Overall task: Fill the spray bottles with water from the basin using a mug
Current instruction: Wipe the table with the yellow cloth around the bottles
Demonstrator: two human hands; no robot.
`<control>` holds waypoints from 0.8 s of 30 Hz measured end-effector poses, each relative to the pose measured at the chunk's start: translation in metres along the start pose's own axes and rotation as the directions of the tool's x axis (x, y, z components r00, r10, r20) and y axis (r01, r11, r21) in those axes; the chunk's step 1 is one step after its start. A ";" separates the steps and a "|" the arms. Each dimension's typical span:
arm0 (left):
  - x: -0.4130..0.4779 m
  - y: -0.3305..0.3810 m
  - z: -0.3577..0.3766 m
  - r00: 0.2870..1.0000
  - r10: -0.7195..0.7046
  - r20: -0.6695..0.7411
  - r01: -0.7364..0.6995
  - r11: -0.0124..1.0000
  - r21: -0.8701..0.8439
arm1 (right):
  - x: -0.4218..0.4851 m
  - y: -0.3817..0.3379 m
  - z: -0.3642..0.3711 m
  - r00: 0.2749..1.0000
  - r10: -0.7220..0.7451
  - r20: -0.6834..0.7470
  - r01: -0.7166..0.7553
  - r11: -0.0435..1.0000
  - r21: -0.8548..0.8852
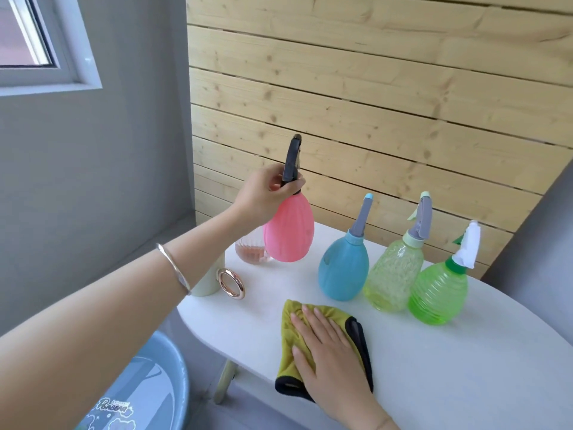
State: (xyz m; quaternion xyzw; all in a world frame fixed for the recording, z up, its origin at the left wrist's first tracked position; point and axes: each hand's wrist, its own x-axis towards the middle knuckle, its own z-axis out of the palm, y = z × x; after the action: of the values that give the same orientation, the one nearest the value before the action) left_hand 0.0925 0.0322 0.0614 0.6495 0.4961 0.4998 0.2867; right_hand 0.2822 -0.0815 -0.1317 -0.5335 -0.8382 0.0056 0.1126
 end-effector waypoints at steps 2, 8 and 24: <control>0.002 -0.010 0.008 1.000 -0.024 -0.001 0.024 0.999 0.030 | -0.007 0.008 0.001 1.000 0.004 -0.016 -0.004 1.000 0.004; 0.011 -0.036 0.034 0.995 -0.094 -0.028 0.096 0.992 0.084 | -0.010 0.007 -0.002 0.999 0.038 -0.013 -0.038 0.999 0.004; 0.005 -0.056 0.055 0.991 -0.075 0.112 0.056 0.985 0.166 | -0.010 0.006 -0.003 0.999 0.014 -0.029 -0.012 0.998 0.066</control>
State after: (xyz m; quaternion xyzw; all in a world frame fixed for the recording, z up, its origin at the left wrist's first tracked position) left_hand 0.1236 0.0631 -0.0039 0.6826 0.5384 0.4086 0.2777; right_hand 0.2922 -0.0878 -0.1317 -0.5350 -0.8323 0.0261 0.1426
